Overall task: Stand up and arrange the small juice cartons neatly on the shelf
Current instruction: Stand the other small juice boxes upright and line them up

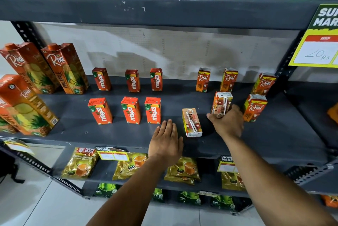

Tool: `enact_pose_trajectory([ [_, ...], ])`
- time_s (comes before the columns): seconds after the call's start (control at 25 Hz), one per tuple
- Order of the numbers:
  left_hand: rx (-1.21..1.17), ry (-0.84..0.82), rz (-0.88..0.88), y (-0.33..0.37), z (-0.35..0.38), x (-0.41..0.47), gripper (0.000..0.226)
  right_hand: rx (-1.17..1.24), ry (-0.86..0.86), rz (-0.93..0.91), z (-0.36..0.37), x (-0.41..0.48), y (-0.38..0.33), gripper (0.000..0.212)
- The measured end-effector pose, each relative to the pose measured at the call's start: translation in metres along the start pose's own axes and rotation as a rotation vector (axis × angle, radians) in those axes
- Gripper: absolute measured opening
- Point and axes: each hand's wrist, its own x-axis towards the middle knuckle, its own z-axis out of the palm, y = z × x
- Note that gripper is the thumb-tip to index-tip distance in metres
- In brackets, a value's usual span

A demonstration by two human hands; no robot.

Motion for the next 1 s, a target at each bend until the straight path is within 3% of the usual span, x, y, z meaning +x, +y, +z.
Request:
enact_pose_trajectory([
  [0.12, -0.009, 0.002, -0.006, 0.000, 0.001, 0.000, 0.065, 0.332, 0.036, -0.130, -0.025, -0.014, -0.011, 0.071],
  [0.2, -0.003, 0.000, -0.003, 0.000, 0.002, 0.003, 0.065, 0.373, 0.104, -0.251, -0.051, -0.008, -0.031, 0.065],
  [0.24, 0.001, -0.009, -0.003, 0.000, 0.002, 0.003, 0.065, 0.269, 0.138, -0.316, -0.060, 0.001, -0.040, 0.061],
  [0.32, 0.002, -0.016, -0.010, 0.001, 0.002, 0.003, 0.065, -0.171, 0.101, -0.366, -0.071, 0.027, -0.057, 0.063],
  [0.44, -0.016, -0.014, -0.004, 0.001, -0.001, 0.001, 0.066, -0.626, -0.280, -0.240, -0.074, 0.046, -0.073, 0.064],
  [0.52, -0.022, -0.006, 0.001, 0.001, 0.000, 0.000, 0.066, -0.673, -0.447, -0.242, -0.074, 0.050, -0.079, 0.048],
  [0.72, -0.018, -0.009, -0.011, 0.001, 0.001, 0.002, 0.066, -0.916, -0.506, -0.366, -0.075, 0.060, -0.092, 0.046],
  [0.88, -0.021, -0.024, -0.016, 0.000, 0.001, 0.002, 0.066, -1.029, -0.515, -0.777, -0.083, 0.065, -0.086, 0.028],
  [1.0, -0.015, -0.022, -0.016, 0.001, 0.001, 0.003, 0.066, -1.121, -0.493, -1.052, -0.088, 0.071, -0.078, 0.027],
])
